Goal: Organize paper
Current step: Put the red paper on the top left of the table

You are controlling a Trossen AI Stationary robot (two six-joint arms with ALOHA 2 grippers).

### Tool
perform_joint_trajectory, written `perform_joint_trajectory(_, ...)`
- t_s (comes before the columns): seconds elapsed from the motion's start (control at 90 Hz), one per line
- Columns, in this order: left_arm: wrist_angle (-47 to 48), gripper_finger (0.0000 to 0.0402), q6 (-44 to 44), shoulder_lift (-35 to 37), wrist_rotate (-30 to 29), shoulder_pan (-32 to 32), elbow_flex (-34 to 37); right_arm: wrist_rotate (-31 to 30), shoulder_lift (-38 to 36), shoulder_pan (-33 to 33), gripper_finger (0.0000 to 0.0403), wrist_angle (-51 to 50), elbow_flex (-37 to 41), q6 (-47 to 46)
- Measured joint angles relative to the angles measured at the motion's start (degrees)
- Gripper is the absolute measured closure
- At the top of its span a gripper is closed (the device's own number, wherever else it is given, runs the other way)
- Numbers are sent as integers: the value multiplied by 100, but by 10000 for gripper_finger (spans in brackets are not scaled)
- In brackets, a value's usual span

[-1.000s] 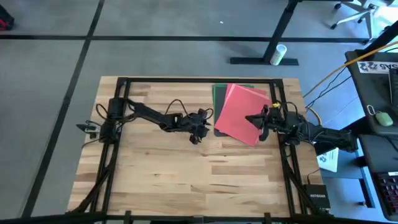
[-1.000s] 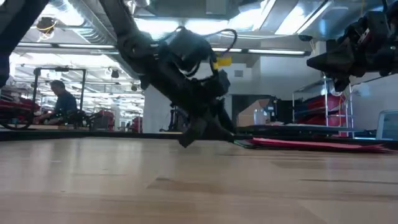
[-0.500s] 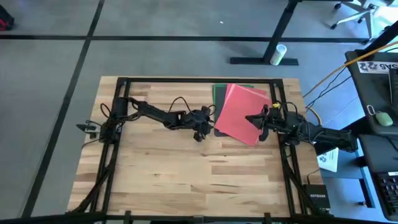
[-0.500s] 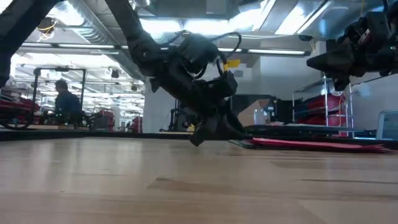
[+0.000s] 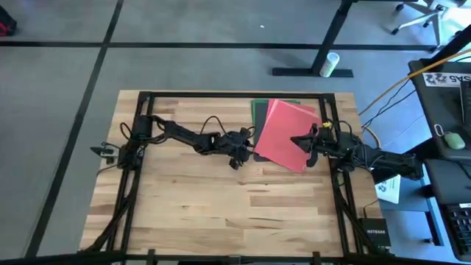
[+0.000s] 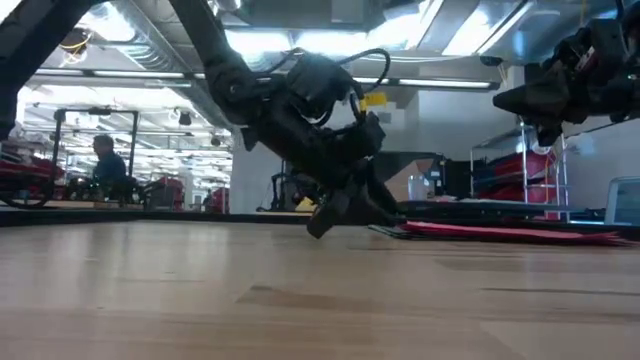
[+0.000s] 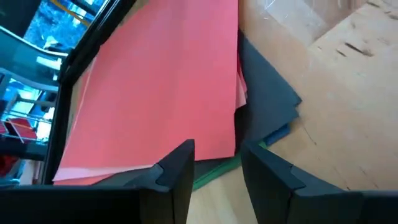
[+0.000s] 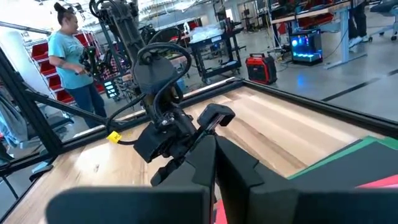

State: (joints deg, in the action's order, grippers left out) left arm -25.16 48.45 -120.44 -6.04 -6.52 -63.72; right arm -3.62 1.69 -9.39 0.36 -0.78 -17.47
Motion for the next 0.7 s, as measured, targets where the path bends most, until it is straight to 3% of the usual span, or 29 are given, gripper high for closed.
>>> perform_joint_trajectory(0.467, -64, 285, 299, -86, 175, -33, -34, 2, -1, 0, 402, -2, 0, 0)
perform_joint_trajectory(0.7, 1396, 286, 385, -116, 117, 5, -633, 2, -1, 0, 402, -4, 0, 1)
